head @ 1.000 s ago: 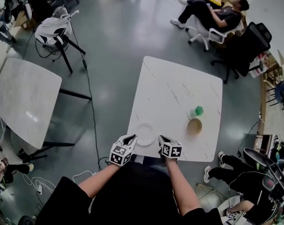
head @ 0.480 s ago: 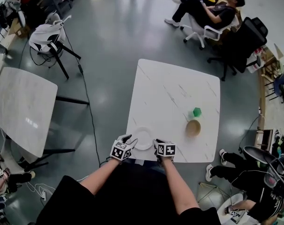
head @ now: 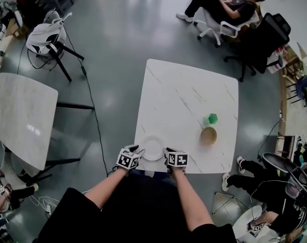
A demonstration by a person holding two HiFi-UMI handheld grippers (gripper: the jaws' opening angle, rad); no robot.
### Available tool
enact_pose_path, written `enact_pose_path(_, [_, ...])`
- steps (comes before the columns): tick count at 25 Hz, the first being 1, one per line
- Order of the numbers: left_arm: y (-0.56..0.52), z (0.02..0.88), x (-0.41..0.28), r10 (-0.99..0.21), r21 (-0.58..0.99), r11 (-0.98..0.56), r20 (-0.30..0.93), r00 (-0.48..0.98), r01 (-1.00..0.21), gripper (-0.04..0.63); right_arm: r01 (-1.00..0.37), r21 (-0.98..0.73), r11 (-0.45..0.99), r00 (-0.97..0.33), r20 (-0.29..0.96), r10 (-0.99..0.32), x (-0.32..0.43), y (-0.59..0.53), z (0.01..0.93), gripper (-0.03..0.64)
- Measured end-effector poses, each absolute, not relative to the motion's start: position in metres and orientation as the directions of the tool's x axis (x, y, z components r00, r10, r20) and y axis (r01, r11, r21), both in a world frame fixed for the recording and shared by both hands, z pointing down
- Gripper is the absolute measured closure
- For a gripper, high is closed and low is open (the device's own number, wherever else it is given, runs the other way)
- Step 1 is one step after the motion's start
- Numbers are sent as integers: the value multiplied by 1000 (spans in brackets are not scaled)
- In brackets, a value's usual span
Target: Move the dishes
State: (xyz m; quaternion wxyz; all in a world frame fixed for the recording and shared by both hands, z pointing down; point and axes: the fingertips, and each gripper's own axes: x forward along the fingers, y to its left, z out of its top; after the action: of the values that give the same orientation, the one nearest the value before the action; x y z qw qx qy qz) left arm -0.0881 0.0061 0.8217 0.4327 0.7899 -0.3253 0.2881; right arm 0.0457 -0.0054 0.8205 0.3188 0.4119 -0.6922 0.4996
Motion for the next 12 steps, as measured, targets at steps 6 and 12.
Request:
enact_pose_path(6, [4,825,-86,-274,519,-377,729,627,-767,425,-884,-444,147,-467,849,-248,46,-2,826,523])
enact_pose_path(12, [1,824,-83,-282,541,-355,716,639,-763,426,-887,-439,146,-462,854,-239,46,1,828,523])
